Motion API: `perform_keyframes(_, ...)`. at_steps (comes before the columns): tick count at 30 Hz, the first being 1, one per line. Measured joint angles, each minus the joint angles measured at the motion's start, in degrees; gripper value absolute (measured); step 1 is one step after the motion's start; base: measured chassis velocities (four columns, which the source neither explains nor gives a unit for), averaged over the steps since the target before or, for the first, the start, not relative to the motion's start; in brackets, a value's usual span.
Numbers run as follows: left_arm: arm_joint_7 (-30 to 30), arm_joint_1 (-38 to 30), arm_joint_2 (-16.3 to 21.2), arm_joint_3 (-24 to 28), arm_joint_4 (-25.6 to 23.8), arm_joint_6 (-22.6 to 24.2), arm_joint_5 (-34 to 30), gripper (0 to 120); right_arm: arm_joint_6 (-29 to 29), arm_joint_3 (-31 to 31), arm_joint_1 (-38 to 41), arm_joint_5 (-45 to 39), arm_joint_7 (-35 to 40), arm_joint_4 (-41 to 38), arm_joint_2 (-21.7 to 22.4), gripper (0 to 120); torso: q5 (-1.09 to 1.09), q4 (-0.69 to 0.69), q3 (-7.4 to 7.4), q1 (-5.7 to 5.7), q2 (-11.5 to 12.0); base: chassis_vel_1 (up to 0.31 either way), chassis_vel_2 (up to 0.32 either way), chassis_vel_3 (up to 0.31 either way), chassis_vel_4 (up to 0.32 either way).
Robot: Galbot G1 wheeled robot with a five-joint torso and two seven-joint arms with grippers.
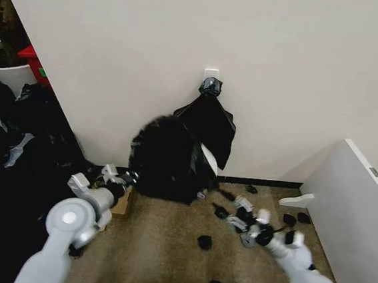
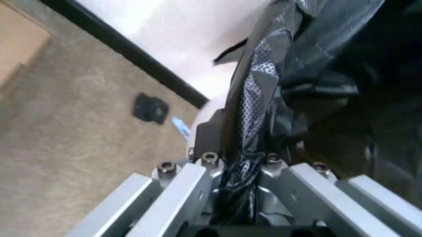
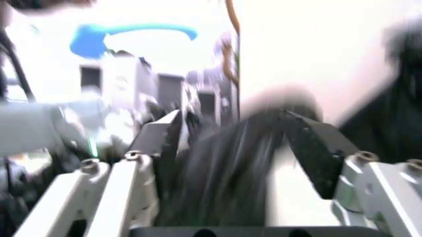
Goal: Place the garbage bag over the trash bin.
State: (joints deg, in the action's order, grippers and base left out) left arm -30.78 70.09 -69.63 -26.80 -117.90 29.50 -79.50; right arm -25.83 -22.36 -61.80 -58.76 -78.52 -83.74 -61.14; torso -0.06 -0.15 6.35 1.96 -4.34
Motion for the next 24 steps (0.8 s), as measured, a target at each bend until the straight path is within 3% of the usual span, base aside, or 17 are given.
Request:
perform_keyframes(2,-0.50,-0.01,0.47,0.51,-0.49,0.54,2.08,1,1.14,-2.55,0.22,-1.20,-0.22,-1.79,0.10,66,0.06,0.00,0.00,0.00,0.00,0.000,0.000,0.000,0.000)
perform_keyframes(5,-2.29,-0.03,1.54,2.12,-1.81,4.22,7.53,1,0.15,-8.27,0.74,-1.84,10.48,-7.04,1.27,81,0.02,0.02,0.00,0.00,0.00,0.000,0.000,0.000,0.000)
perform_keyframes(7,-2.52,-0.03,1.75,2.46,-1.98,5.05,8.61,1,-0.66,-9.01,0.72,-1.09,13.74,-7.99,1.64,83,0.03,0.01,0.00,0.00,0.00,0.000,0.000,0.000,0.000)
perform_keyframes(10,-3.45,0.00,2.45,6.37,-1.57,7.29,16.64,1,-2.46,-11.99,-0.66,10.10,40.25,-16.25,4.48,98,0.01,-0.01,0.00,0.00,0.00,0.000,0.000,0.000,0.000)
perform_keyframes(11,-3.45,0.00,2.45,6.37,-1.57,7.29,16.64,1,-2.46,-11.99,-0.66,10.10,40.25,-16.25,4.48,98,0.01,-0.01,0.00,0.00,0.00,0.000,0.000,0.000,0.000)
perform_keyframes(13,-4.24,0.53,1.97,7.58,-0.81,7.37,19.50,1,-0.58,-11.77,-0.94,13.65,54.24,-20.52,5.58,100,0.02,0.00,0.00,0.00,0.00,0.000,0.000,0.000,0.000)
perform_keyframes(15,-4.74,0.96,1.19,8.21,-0.31,7.38,20.95,1,1.89,-11.28,-1.00,14.61,63.44,-23.89,6.19,100,0.02,0.03,0.00,0.00,0.00,0.000,0.000,0.000,0.000)
perform_keyframes(20,-5.45,1.23,0.01,9.43,0.24,7.65,21.42,1,4.37,-10.62,-1.27,16.96,71.63,-26.07,6.93,100,0.03,0.00,0.00,0.00,0.00,0.000,0.000,0.000,0.000)
perform_keyframes(24,-5.90,1.76,-0.57,10.39,0.59,8.10,21.23,1,4.73,-9.67,-0.85,19.55,73.60,-25.15,6.92,100,0.03,0.00,0.00,0.00,0.00,0.000,0.000,0.000,0.000)
